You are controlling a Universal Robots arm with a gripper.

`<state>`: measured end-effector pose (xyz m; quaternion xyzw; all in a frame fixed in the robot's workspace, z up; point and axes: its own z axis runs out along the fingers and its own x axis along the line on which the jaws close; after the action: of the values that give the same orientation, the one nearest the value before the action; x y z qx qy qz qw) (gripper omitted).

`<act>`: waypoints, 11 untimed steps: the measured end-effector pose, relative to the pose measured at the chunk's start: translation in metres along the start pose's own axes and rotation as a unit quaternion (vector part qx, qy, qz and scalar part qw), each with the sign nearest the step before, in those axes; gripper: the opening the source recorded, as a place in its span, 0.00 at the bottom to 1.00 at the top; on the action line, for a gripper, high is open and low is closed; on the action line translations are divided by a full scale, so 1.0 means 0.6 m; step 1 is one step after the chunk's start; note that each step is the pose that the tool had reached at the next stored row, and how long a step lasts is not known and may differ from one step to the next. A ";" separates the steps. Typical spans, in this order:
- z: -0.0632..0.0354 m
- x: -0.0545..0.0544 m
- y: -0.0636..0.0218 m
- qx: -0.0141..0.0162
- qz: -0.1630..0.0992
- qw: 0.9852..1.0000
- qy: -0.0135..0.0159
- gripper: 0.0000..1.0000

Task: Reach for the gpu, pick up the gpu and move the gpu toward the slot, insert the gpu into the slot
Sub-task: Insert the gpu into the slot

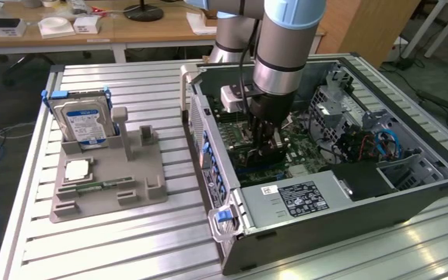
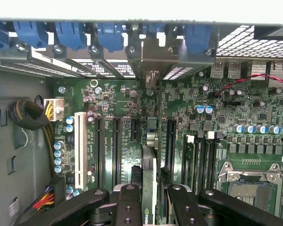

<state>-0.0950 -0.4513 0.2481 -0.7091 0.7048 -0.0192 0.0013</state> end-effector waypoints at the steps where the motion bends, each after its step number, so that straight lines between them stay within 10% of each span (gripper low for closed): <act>1: 0.000 0.000 0.000 0.000 0.000 1.000 0.000 0.26; 11: 0.001 0.000 0.000 0.000 0.000 1.000 0.000 0.26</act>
<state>-0.0950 -0.4513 0.2477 -0.7091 0.7048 -0.0192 0.0014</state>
